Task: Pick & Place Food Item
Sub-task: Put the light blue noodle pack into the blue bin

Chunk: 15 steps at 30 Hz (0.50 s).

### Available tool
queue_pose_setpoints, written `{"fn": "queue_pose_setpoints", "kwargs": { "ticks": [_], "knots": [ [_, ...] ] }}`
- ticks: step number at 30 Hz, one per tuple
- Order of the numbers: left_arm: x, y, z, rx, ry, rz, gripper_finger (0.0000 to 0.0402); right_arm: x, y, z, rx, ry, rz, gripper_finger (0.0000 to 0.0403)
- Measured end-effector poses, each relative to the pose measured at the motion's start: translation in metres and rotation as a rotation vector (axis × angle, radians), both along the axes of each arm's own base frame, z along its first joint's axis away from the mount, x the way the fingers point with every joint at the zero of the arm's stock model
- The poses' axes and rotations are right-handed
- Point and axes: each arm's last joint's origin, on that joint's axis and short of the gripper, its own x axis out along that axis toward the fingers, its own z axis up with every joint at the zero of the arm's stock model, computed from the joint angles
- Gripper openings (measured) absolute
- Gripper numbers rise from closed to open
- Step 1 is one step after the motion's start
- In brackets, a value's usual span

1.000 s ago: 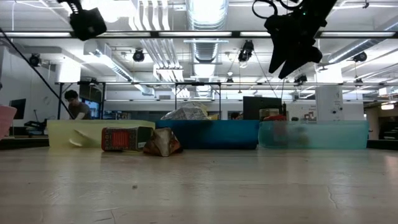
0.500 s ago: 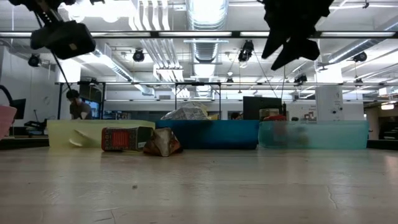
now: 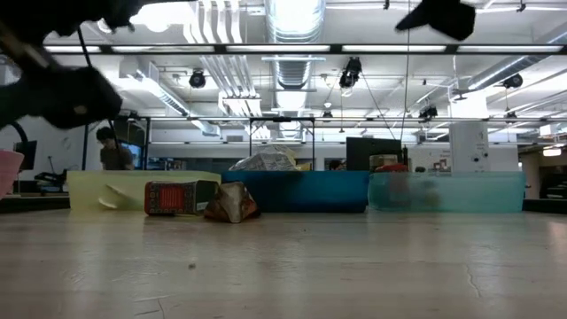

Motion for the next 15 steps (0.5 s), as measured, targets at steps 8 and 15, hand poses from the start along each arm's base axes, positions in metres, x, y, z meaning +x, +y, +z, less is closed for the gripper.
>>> {"fn": "queue_pose_setpoints", "kwargs": {
  "ticks": [8, 15],
  "knots": [
    [0.007, -0.016, -0.032, 0.124, 0.014, 0.05, 0.0327, -0.034, 0.012, 0.027, -0.031, -0.169, -0.055, 0.0224],
    [0.019, -0.028, -0.05, -0.028, 0.02, -0.01, 0.0325, -0.031, 0.017, 0.025, -0.028, -0.167, -0.041, 0.0224]
  ]
}}
